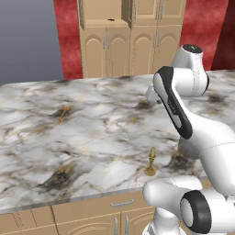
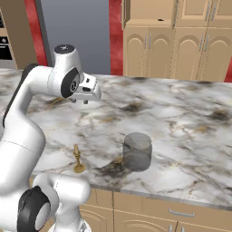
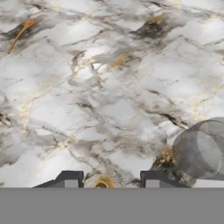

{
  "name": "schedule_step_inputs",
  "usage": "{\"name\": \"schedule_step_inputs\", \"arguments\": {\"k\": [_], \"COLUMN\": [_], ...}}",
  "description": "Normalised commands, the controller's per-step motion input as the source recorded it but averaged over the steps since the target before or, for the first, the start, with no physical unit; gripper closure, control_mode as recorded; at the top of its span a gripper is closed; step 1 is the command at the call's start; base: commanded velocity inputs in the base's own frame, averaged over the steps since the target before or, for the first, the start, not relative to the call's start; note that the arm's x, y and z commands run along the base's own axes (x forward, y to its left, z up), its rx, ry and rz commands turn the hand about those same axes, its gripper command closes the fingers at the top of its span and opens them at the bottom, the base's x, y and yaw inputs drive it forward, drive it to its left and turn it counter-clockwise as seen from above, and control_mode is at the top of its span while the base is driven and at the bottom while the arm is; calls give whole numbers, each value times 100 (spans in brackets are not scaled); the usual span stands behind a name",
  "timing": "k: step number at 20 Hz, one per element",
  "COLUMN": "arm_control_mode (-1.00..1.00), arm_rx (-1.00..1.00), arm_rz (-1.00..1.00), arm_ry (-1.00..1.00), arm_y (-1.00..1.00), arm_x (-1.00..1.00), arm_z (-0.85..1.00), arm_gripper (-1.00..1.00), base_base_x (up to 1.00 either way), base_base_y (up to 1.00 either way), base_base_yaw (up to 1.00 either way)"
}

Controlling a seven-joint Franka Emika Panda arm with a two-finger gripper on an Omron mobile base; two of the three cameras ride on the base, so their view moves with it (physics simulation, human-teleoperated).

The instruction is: Pick the jar and candle from the dining table and place them in the open cabinet. Close the cabinet after placing the objects.

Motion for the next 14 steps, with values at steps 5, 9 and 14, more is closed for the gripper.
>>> {"name": "schedule_step_inputs", "arguments": {"k": [5, 9, 14], "arm_control_mode": [-100, -100, -100], "arm_rx": [0, -1, 0], "arm_rz": [0, 0, -3], "arm_ry": [-3, 0, 0], "arm_y": [-7, -29, -76], "arm_x": [0, -6, -45], "arm_z": [-2, -1, -7], "arm_gripper": [-100, -100, -100], "base_base_x": [0, 0, 0], "base_base_y": [0, 0, 0], "base_base_yaw": [0, 0, 0]}}
